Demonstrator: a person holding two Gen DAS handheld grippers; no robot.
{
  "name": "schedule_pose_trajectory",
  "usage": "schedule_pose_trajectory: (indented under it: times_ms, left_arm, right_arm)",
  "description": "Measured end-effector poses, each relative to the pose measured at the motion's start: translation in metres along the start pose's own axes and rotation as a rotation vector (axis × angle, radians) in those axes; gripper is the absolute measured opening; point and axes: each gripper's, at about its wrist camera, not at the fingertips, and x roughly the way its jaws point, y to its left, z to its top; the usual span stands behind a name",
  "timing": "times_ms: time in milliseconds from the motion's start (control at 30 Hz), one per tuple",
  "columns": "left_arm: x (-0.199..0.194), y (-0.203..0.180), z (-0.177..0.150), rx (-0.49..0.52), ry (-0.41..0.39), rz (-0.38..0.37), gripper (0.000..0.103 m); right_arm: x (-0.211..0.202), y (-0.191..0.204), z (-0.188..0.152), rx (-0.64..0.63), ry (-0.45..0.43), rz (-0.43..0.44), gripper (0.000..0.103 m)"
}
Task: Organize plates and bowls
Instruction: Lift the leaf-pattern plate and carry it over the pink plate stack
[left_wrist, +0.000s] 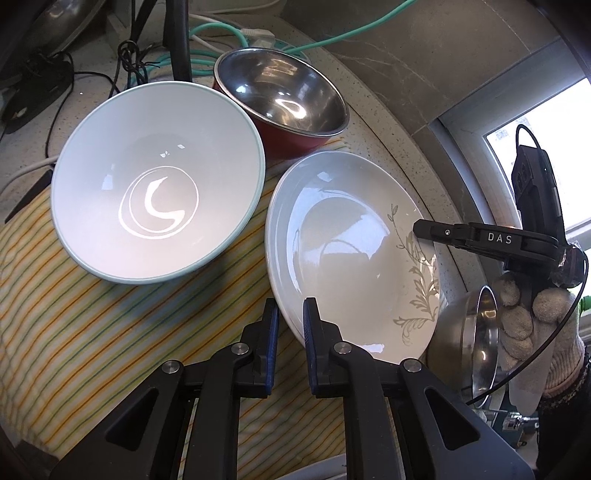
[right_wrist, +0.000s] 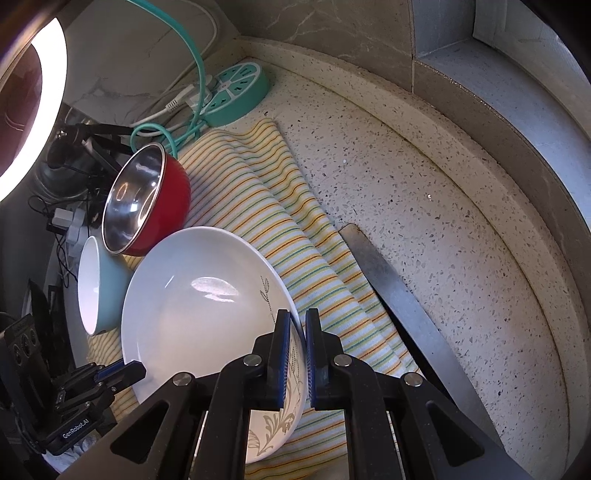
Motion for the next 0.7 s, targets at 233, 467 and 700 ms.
schedule_pose_trajectory:
  times_ms: [233, 467, 700]
  left_arm:
    - [-0.008, 0.003, -0.003, 0.008, -0.008, -0.004, 0.011]
    - [-0.022, 0.002, -0.004, 0.012, -0.026, -0.014, 0.011]
    - [-0.038, -0.003, -0.007, 0.030, -0.040, -0.029, 0.011]
  right_arm:
    - [-0.009, 0.008, -0.005, -0.008, -0.011, -0.001, 0.007]
    - [-0.020, 0.015, -0.011, -0.005, -0.029, 0.002, 0.007]
    - [-0.038, 0.024, -0.017, 0.003, -0.060, 0.000, 0.007]
